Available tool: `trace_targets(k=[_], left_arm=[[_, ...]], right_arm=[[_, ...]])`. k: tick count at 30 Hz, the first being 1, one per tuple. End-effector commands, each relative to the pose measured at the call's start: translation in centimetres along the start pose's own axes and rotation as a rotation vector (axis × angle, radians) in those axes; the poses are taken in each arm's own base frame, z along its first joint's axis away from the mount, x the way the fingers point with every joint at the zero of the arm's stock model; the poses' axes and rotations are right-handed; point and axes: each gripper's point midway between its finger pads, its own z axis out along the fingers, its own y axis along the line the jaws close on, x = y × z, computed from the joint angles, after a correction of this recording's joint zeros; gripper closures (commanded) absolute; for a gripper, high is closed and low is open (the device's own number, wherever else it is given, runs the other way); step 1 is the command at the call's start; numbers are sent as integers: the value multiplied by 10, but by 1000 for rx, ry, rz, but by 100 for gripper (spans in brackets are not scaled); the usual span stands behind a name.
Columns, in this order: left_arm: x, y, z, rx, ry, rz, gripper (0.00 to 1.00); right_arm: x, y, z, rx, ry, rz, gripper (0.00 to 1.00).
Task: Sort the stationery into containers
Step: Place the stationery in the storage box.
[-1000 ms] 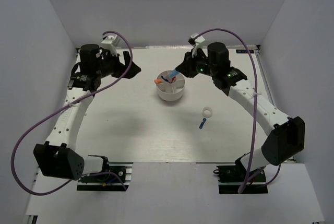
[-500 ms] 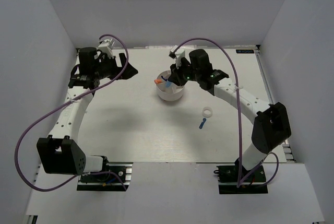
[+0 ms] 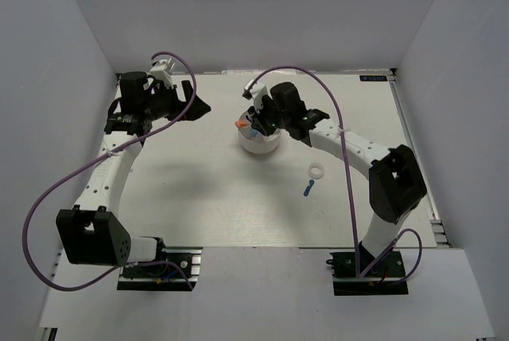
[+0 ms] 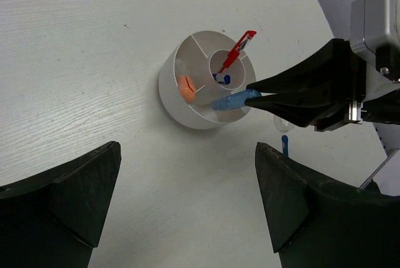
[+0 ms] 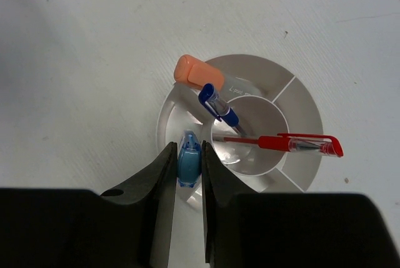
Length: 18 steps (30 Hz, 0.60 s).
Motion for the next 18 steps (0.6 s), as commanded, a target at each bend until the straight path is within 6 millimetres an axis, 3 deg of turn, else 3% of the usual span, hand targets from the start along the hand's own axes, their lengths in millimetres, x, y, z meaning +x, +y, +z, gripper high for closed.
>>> trace_targets(k=[1,3,6,7,9,14,15,17,18], left_arm=[[-5,-5,-2,21,-16,28,2],[-4,-4,-2,19,-14,32,2],[-6,-4,-2,17,-15,39,2],[-6,-4,-2,17,-15,40,2],[-7,-3,-1,17,-14,44,2],[-9,-3,0,20,-14,52,2],[-11,-4,0,20,-16,57,2],[-16,-4,-1,17,-18,79,2],[-16,-6,0,21,-11,106,2]], right_arm=[[-30,-15,-1,75,-67,-64,100],[-26,-13,2,77,-43,-59,95],[-26,-11,0,73,-34,-39,75],[-29,-9,-4,70,-36,-25,61],[-42,-6,-11,56,-59,-12,52],[-80,4,-44,25,-103,75,54],[-90,0,-59,41,-132,80,63],[-85,-7,-76,83,-124,79,80],[-71,-8,-89,94,-110,81,86]])
